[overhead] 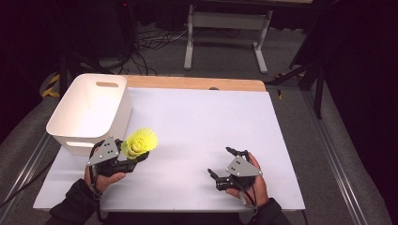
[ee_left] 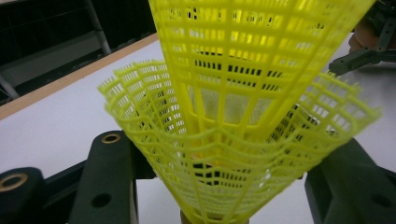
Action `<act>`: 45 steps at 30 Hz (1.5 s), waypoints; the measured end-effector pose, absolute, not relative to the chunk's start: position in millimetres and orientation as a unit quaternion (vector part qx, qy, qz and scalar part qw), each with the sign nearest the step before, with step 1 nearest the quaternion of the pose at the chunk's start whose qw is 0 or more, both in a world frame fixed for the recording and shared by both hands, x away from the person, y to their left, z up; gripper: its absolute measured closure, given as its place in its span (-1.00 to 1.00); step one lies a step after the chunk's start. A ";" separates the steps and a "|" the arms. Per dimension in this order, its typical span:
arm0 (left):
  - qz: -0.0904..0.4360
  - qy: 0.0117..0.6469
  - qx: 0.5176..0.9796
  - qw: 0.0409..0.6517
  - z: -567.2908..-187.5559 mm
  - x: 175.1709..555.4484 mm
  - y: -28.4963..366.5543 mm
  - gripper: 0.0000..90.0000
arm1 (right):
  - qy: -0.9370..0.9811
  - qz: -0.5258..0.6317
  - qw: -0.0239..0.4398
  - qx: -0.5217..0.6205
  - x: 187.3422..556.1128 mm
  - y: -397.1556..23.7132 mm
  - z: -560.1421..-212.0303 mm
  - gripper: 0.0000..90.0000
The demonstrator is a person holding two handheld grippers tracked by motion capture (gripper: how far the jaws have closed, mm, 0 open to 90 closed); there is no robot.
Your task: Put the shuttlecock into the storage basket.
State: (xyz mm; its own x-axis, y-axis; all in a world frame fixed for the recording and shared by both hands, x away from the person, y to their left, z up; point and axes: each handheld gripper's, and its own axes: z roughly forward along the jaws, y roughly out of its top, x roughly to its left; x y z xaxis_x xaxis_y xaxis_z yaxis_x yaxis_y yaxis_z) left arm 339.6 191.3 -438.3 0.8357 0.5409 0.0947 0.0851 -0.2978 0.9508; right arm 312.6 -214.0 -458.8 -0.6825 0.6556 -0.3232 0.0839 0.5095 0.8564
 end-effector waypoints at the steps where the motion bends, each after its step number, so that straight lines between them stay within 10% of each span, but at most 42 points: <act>1: 0.204 0.201 0.779 0.558 -438.1 339.5 191.6 0.03 | 0.805 0.439 0.326 0.230 312.8 -214.2 -458.7 -0.82; 45: 0.241 0.226 0.746 0.578 -418.6 336.5 224.9 0.04 | 0.801 0.441 0.330 0.234 312.6 -215.7 -457.1 -0.81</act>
State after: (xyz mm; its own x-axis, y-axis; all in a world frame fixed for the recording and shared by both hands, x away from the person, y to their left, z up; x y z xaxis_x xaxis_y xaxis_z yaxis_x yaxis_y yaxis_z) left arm 336.5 224.9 -418.6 0.7812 0.6165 0.0984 0.0589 -0.2298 0.9715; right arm 312.6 -215.7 -457.1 -0.6724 0.6660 -0.3232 0.0829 0.5016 0.8611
